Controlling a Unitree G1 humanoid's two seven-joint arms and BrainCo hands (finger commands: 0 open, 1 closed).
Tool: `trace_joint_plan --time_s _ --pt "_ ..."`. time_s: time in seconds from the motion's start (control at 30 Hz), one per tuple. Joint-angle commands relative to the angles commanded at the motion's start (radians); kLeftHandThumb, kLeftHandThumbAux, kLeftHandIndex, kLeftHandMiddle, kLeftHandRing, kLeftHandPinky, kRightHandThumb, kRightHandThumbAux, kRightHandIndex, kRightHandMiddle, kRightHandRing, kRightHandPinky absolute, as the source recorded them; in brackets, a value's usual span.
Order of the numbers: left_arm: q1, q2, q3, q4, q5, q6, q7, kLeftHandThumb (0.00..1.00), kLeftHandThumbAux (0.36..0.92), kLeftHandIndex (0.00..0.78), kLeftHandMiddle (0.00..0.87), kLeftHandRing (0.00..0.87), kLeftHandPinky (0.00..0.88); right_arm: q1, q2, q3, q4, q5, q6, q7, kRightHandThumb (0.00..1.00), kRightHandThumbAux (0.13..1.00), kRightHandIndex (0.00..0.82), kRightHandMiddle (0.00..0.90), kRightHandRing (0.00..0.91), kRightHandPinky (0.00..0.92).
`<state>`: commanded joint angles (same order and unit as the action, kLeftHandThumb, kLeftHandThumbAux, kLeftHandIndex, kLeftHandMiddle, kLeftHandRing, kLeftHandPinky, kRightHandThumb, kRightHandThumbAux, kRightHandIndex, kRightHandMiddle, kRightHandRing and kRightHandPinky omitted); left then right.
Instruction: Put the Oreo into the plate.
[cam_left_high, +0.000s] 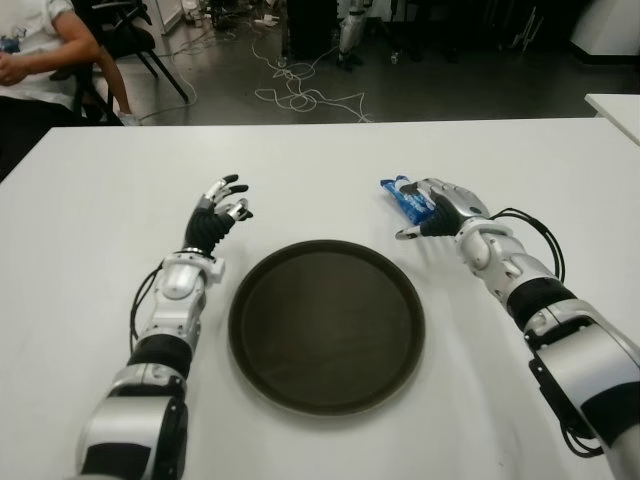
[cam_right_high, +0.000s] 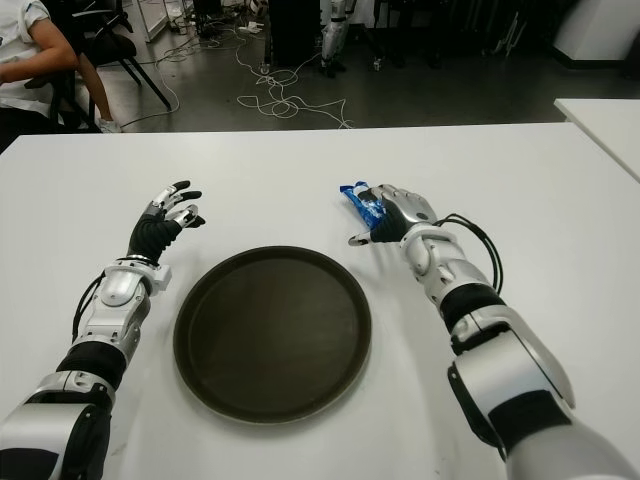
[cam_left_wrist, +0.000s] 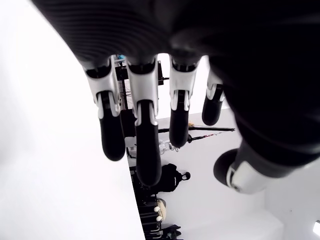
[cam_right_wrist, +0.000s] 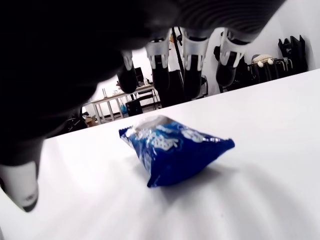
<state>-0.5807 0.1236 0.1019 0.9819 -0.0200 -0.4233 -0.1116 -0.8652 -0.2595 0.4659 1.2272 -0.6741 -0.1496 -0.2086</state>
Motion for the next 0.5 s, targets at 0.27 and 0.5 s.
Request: trace_joint_plan --time_s 0.27,0.5 --pt "-0.004 -0.002 0.004 0.009 -0.003 0.002 0.002 1.000 0.645 0.150 0.227 0.454 0.345 -0.008 0.010 0.025 0.042 -0.011 0.024 -0.024 0.000 0.557 0.100 0.145 0.150 0.131" --pt "-0.003 -0.004 0.004 0.007 -0.004 0.002 0.002 1.000 0.645 0.153 0.233 0.451 0.336 -0.012 0.010 0.040 0.055 -0.014 0.039 -0.024 0.000 0.566 0.112 0.162 0.166 0.139"
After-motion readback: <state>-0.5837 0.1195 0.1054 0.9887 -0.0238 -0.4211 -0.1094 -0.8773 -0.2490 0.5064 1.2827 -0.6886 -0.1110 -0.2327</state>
